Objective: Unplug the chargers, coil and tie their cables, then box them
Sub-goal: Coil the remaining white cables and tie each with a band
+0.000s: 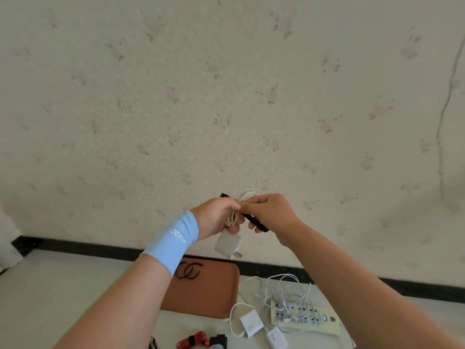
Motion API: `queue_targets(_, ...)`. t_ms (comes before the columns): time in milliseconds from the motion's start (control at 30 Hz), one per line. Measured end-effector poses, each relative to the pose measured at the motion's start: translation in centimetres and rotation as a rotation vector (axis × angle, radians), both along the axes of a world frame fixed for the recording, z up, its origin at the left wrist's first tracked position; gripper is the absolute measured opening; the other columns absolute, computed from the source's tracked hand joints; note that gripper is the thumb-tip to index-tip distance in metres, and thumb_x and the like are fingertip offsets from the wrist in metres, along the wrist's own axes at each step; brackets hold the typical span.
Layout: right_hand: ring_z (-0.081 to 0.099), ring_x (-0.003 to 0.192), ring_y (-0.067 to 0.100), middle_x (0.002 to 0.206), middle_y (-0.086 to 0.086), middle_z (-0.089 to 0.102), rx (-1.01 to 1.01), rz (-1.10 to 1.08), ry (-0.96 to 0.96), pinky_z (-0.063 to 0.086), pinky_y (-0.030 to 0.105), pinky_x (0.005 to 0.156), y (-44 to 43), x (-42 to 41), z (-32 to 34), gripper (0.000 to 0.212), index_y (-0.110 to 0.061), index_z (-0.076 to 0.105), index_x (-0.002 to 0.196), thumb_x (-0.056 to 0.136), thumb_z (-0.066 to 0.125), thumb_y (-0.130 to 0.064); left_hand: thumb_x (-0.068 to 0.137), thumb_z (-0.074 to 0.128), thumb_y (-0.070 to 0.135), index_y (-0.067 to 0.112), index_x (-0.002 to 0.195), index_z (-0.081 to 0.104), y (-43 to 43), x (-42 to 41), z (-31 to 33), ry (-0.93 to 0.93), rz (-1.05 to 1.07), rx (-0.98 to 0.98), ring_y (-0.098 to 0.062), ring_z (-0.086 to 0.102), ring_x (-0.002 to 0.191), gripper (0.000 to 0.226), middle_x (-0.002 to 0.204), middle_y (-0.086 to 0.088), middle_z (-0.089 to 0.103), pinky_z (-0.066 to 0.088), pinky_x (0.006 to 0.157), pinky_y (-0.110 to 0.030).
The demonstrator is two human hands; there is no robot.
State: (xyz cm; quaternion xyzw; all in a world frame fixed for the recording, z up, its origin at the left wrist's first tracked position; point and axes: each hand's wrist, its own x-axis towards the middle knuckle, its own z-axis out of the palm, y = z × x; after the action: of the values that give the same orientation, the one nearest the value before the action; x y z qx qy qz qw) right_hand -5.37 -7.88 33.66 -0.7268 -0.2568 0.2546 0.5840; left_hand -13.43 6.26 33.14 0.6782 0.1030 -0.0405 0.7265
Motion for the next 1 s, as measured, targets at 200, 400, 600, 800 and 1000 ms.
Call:
queue_targets(200,0.055,0.049,0.013,0.070,0.002,0.073,-0.074,0.061,-0.037,0.046,0.024,0.046,1.2,0.4,-0.7,0.024,-0.007,0.079,0.083,0.086,0.079,-0.031,0.104,0.033,0.035,0.011,0.075,0.053,1.6,0.2,-0.9,0.044,0.186,0.274,-0.017,0.043,0.056,0.043,0.066,-0.004,0.054,0.038,0.075,-0.038)
queue_targets(400,0.059,0.062,0.006,0.069,-0.010,0.072,-0.199,0.286,-0.158,0.052,0.019,0.065,0.6,1.6,-0.6,0.014,-0.014,0.078,0.090,0.095,0.065,-0.010,0.104,0.028,0.035,0.011,0.089,0.056,1.8,-0.9,-0.5,0.018,0.195,0.281,-0.013,0.026,0.047,0.040,0.061,-0.002,0.038,0.030,0.056,-0.027)
queue_targets(600,0.061,0.072,0.010,0.083,0.004,0.076,-0.289,0.311,-0.248,0.056,0.034,0.082,0.0,2.6,-0.8,0.008,-0.021,0.081,0.090,0.090,0.073,-0.020,0.106,0.028,0.035,0.013,0.089,0.042,1.7,-1.3,-0.1,-0.031,0.181,0.247,-0.014,0.020,0.044,0.031,0.056,0.000,0.036,0.037,0.067,-0.036)
queue_targets(800,0.057,0.079,0.017,0.083,-0.006,0.067,-0.338,0.241,-0.504,0.047,0.026,0.072,-0.2,3.1,-0.7,0.028,-0.042,0.071,0.073,0.093,0.070,-0.022,0.106,0.037,0.033,0.008,0.094,0.052,0.8,-1.5,-0.4,-0.017,-0.012,0.363,-0.013,0.029,0.042,0.031,0.057,-0.002,0.049,0.036,0.061,-0.031)
queue_targets(1000,0.064,0.063,0.014,0.071,-0.006,0.075,-0.385,0.250,-0.412,0.057,0.033,0.069,-0.5,2.8,-0.2,0.025,-0.032,0.082,0.088,0.091,0.063,-0.015,0.103,0.046,0.032,0.016,0.087,0.057,0.5,-1.2,-1.0,0.055,-0.050,0.574,-0.015,0.040,0.042,0.025,0.062,-0.004,0.064,0.036,0.047,-0.023)
